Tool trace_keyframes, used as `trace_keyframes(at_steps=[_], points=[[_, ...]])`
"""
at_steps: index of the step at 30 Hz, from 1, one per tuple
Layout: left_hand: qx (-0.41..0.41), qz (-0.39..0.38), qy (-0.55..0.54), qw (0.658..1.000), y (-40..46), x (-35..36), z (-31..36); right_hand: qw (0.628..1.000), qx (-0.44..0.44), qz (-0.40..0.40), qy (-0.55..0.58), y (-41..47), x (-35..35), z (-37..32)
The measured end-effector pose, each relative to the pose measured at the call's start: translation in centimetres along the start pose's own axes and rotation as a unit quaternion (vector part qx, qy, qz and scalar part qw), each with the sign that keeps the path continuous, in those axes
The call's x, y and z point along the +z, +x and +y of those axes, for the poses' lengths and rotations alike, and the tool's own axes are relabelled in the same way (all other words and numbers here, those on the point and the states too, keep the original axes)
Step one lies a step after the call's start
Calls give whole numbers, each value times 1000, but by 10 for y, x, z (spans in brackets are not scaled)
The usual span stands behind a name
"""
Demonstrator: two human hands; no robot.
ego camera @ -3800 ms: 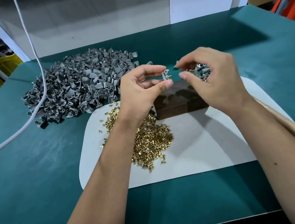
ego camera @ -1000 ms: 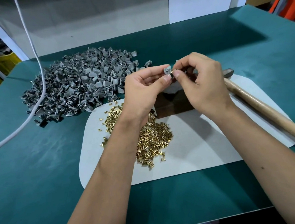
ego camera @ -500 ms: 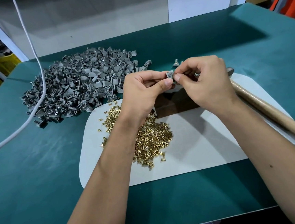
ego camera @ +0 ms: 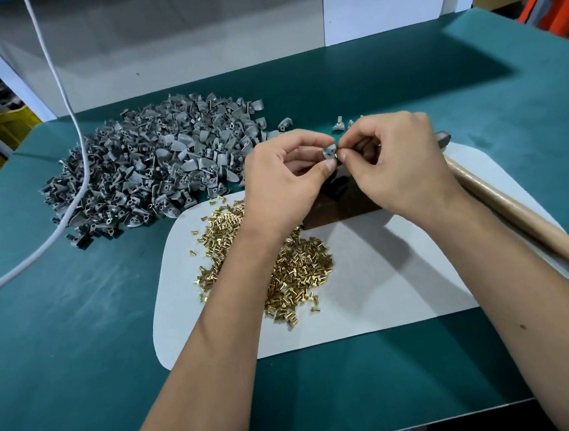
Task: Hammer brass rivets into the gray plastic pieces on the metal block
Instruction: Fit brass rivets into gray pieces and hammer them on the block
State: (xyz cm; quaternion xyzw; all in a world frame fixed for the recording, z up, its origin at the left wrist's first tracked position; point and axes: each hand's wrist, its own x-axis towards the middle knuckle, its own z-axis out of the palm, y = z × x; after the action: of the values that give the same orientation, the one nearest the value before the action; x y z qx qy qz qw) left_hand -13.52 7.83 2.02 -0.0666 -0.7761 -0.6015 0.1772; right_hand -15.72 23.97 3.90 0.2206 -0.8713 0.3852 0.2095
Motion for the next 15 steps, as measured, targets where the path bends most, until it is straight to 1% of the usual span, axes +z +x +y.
trace_keyframes(at_steps=[3, 5, 7, 9, 11, 12, 14, 15], points=[[33, 10, 50, 998, -2, 4, -1, 1000, -2, -15, -7, 0, -5, 2], [48, 3, 97, 994, -3, 7, -3, 1000, 20, -5, -2, 3, -12, 9], [56, 12, 157, 986, -3, 6, -6, 997, 66, 25, -32, 7, -22, 20], [29, 19, 164, 986, -1, 3, -8, 982, 149, 30, -116, 11, -33, 37], [-2, 11, 146, 989, 0, 1, -9, 947, 230, -19, -224, 11, -41, 51], [-18, 4, 128, 992, 0, 1, -9, 931, 257, -55, -253, 10, -44, 55], [-45, -8, 97, 994, -1, 2, -8, 909, 292, -115, -274, 7, -45, 58], [-52, -9, 92, 994, -1, 2, -8, 903, 302, -130, -279, 6, -45, 59]])
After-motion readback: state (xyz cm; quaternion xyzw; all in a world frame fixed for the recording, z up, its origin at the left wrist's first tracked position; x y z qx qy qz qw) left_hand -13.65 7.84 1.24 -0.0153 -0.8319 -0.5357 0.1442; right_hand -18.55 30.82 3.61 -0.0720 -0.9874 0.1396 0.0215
